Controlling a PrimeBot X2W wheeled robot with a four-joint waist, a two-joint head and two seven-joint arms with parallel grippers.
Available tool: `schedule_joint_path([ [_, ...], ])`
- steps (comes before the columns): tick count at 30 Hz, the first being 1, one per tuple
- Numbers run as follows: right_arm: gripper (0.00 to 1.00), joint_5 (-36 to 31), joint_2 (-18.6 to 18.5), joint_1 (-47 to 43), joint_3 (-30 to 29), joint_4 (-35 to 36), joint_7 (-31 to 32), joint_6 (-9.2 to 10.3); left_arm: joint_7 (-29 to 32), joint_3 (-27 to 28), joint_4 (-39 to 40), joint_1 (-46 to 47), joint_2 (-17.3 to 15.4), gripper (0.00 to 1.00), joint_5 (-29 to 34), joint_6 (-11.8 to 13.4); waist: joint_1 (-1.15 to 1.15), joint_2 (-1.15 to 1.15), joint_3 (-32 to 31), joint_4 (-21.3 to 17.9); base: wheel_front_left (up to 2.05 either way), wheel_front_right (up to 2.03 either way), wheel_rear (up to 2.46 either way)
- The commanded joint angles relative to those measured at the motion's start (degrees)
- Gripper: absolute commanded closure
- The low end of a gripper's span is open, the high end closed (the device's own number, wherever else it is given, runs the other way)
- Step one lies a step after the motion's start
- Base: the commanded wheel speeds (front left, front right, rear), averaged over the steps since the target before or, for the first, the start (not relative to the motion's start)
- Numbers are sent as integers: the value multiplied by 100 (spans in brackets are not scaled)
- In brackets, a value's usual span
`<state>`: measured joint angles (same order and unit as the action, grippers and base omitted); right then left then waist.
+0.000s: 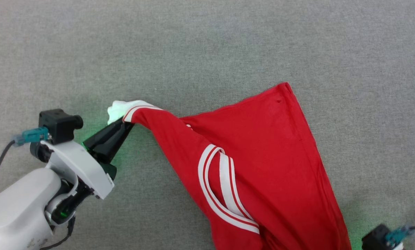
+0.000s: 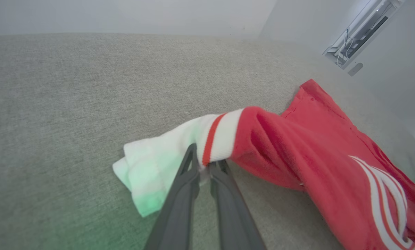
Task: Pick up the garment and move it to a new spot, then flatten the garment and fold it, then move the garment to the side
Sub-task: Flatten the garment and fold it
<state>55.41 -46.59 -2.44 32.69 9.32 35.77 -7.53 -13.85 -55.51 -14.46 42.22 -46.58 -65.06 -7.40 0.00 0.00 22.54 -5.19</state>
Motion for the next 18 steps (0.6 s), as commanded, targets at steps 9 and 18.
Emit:
schedule_joint_path([
  [9,0,-91,-241,105,-634,507,-528,10,-67,-147,17,52,-2,100,-97,-9,0,0,-84,26,0,0,0],
  [18,0,-338,-556,613,-2412,1406,-632,8,-136,51,319,-205,156,100,90,-10,0,0,-48,259,0,0,0],
])
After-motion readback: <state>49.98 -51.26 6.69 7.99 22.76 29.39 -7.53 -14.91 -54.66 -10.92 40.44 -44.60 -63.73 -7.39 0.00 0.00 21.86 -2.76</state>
